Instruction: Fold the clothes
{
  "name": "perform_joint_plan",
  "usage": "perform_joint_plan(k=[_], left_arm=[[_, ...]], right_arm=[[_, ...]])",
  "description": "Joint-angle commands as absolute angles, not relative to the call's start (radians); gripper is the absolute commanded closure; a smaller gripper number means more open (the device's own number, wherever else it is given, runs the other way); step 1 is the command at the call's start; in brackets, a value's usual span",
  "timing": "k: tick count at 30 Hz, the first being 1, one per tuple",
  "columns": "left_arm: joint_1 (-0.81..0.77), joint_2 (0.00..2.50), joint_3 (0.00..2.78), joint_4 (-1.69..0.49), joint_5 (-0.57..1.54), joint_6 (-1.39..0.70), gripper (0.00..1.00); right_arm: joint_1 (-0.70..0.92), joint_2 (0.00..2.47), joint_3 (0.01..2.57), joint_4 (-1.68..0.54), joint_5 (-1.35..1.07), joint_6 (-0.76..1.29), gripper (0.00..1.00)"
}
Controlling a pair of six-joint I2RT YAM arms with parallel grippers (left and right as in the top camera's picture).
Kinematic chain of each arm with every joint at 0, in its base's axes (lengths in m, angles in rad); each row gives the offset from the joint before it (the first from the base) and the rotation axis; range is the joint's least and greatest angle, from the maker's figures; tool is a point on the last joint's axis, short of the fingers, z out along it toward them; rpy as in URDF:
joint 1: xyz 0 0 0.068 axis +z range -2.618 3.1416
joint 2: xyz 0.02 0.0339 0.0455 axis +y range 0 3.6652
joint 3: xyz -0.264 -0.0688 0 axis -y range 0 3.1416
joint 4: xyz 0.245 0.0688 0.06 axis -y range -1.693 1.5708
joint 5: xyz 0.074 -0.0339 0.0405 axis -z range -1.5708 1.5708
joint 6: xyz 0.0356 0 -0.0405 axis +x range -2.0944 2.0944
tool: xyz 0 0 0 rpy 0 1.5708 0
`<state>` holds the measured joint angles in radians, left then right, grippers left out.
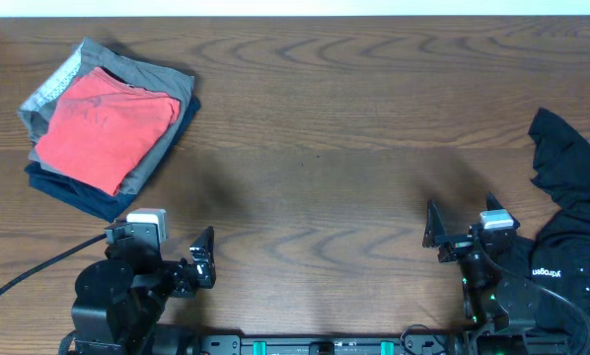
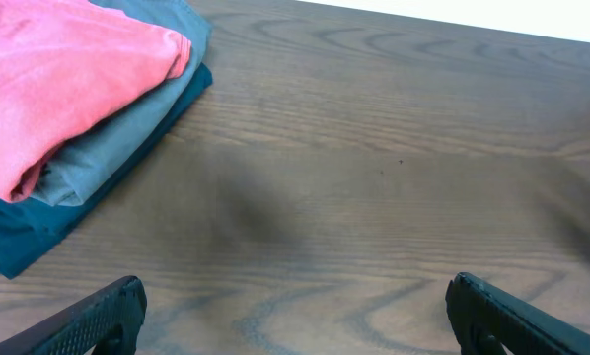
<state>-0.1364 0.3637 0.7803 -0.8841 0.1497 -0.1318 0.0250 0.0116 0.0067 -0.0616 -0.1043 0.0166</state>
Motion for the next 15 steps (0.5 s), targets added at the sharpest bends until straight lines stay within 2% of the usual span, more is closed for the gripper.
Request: perform_joint_plan(k=[1, 8, 15], left_arm=[[-0.137, 0.359, 0.781, -0.882, 0.138, -0.131, 0.02], [-0.035, 0.358, 0.745, -0.913, 0.12, -0.121, 0.02], [0.043, 0.27, 0.52, -0.714, 0.104, -0.121, 0.02]], right_arm=[[0.03, 0.007, 0.006, -0.064, -0.112, 0.003, 0.01], [0.03, 0.007, 0.006, -0.064, -0.112, 0.003, 0.01], [0.029, 0.007, 0.006, -0.064, -0.112, 0.003, 0.01]])
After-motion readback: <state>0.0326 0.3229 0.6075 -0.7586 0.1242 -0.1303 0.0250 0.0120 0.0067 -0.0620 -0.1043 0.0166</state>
